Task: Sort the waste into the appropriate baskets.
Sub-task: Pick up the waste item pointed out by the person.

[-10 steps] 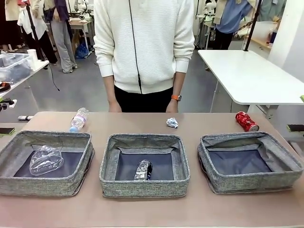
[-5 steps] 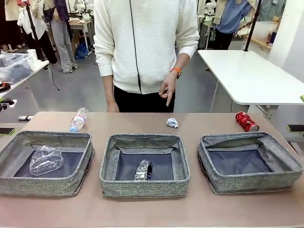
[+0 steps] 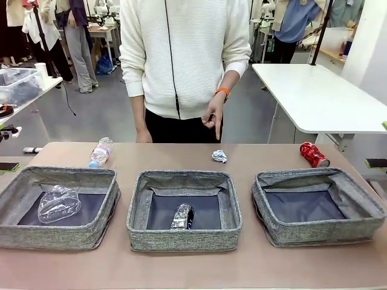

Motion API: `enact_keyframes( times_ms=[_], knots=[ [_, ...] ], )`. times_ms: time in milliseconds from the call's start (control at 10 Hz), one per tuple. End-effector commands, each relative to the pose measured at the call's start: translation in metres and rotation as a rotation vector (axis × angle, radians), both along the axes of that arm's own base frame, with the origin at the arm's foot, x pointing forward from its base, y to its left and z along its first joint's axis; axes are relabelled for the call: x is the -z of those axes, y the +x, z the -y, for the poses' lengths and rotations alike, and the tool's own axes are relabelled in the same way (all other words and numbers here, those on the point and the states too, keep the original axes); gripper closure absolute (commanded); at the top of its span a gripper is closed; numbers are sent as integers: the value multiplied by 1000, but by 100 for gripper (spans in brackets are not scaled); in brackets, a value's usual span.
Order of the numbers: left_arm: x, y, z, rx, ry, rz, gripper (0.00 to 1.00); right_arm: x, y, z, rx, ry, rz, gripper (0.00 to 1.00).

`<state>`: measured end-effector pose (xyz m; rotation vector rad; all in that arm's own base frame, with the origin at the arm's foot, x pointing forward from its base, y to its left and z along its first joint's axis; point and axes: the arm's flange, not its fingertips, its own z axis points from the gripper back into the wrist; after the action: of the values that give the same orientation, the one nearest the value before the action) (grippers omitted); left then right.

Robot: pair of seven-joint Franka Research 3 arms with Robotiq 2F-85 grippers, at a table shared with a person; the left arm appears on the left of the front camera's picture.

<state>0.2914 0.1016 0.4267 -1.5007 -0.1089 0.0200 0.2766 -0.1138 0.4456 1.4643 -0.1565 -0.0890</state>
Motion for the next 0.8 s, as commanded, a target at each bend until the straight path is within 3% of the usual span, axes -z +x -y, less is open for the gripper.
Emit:
enact_keyframes(
  times_ms=[0, 100, 200, 400, 500, 600, 700],
  knots=[
    [-4, -1, -2, -2, 6, 3, 0, -6, 1, -1, 8, 23, -13, 0],
    [-4, -1, -2, -2, 6, 3, 0, 0, 0, 0, 0, 0, 0, 0],
    [-4, -1, -2, -2, 6, 3, 0, -12, 14, -28, 144, -210, 49, 0],
    [-4, -1, -2, -2, 6, 3, 0, -38, 58, -112, 213, -691, 252, 0],
    [-4, -1, -2, -2, 6, 3, 0, -36, 84, -151, 219, -859, 366, 0],
    [-4, -1, -2, -2, 6, 3, 0, -22, 107, -190, 175, -987, 421, 0],
    [-4, -1, -2, -2, 6, 3, 0, -12, 115, -208, 79, -1023, 427, 0]
  ],
)
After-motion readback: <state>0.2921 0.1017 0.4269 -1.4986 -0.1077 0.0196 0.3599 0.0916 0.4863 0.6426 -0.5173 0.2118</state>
